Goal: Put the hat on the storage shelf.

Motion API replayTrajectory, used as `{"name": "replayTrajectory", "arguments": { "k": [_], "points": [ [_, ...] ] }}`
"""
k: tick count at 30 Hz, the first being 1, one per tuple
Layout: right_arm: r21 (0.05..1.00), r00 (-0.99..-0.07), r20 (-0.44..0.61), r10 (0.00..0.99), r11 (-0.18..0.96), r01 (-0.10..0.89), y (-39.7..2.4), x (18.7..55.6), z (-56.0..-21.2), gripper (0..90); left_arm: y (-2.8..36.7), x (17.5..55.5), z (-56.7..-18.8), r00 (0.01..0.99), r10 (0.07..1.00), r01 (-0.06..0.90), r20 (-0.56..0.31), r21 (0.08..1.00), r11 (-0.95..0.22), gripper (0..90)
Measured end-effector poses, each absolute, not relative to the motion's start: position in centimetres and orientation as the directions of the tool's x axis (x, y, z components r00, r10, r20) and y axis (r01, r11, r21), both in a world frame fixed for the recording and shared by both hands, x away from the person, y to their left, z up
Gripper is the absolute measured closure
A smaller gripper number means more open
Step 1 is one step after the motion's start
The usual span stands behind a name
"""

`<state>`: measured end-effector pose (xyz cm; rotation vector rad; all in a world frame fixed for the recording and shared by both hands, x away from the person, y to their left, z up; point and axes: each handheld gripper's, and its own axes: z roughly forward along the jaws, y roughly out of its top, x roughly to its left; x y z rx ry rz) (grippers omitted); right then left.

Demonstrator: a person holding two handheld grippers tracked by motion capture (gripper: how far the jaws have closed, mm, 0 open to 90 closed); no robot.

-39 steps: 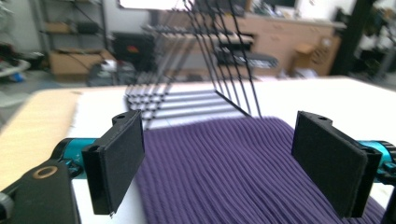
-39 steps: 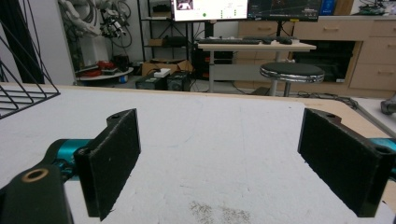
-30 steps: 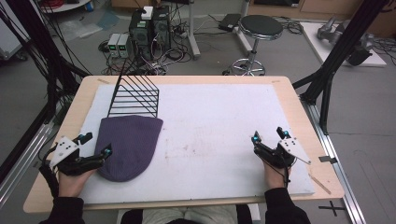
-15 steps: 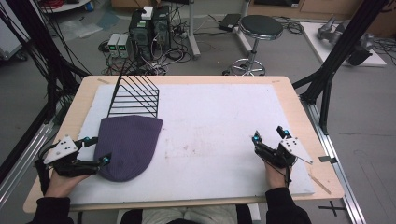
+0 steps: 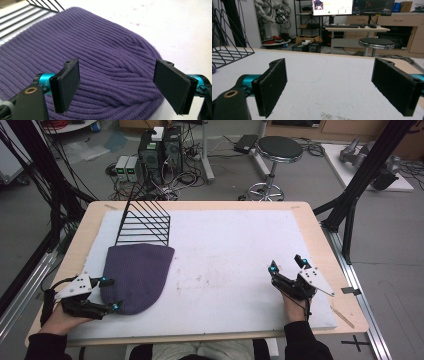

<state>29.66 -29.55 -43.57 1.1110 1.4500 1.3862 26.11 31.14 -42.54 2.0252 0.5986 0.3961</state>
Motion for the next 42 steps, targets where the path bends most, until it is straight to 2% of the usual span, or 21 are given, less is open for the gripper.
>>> {"name": "replayTrajectory", "arguments": {
  "k": [12,24,25,28,35,42],
  "points": [
    [0.998,-0.264,0.037,0.964,-0.020,0.064,-29.7,29.7,-43.6,12.2,31.0,25.8,-43.3,0.871,0.491,0.266,0.001,0.841,-0.472,23.8],
    [0.996,-0.252,0.068,0.965,-0.051,0.072,-30.0,29.7,-43.7,12.2,30.6,25.4,-44.1,0.901,0.432,0.210,0.049,0.820,-0.532,24.2],
    [0.996,-0.252,0.069,0.965,-0.052,0.072,-30.0,29.6,-43.6,12.2,30.5,25.3,-44.2,0.900,0.429,0.192,0.079,0.811,-0.552,25.7],
    [0.996,-0.252,0.063,0.966,-0.047,0.069,-30.0,29.6,-43.6,12.2,30.2,25.2,-44.1,0.901,0.422,0.183,0.097,0.798,-0.574,27.4],
    [0.997,-0.252,0.059,0.966,-0.043,0.069,-29.8,29.6,-43.6,12.2,29.8,25.8,-44.7,0.893,0.437,0.196,0.109,0.778,-0.596,26.4],
    [0.997,-0.250,0.055,0.967,-0.040,0.064,-29.9,29.7,-43.6,12.2,30.2,26.4,-44.7,0.870,0.475,0.206,0.130,0.779,-0.592,33.6]
  ]
}}
